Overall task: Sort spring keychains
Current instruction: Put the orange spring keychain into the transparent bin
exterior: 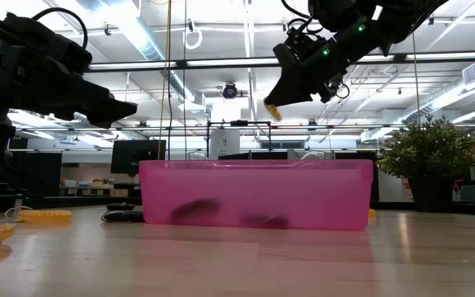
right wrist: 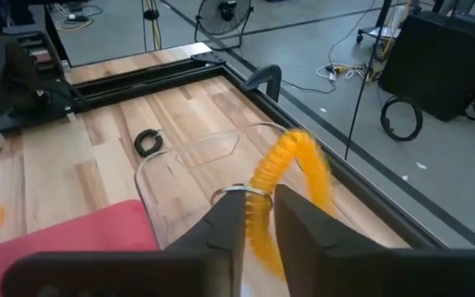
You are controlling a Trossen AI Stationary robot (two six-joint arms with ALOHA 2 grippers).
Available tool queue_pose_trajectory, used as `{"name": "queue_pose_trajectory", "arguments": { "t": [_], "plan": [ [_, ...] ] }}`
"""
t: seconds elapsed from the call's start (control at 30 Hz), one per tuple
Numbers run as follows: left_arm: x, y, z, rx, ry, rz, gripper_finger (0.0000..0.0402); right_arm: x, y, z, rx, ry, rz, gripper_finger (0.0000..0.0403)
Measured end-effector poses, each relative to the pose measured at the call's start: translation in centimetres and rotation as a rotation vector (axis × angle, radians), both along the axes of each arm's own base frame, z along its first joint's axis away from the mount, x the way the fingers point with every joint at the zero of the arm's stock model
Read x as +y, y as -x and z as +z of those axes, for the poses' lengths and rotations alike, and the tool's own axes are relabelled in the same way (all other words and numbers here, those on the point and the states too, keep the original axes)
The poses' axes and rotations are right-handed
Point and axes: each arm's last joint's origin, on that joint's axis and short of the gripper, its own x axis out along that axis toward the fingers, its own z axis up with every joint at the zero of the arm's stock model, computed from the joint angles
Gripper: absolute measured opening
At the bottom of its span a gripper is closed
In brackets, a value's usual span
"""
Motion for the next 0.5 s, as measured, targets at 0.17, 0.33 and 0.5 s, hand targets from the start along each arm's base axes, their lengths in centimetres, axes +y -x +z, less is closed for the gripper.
{"name": "queue_pose_trajectory", "arguments": {
  "t": [0.17,0.33,0.5],
  "plan": [
    [0.0,0.0,0.0,0.0,0.0,-0.001,0.0337,0.0,0.02,-0.04,0.004,-0.001,0.0,0.0114],
    [0.0,0.0,0.0,0.0,0.0,0.0,0.0337,0.01,0.05,-0.11,0.013,0.001,0.001,0.0142],
    [0.0,0.0,0.0,0.0,0.0,0.0,0.0337,0.02,0.14,-0.31,0.038,0.001,0.003,0.0154]
  ]
}}
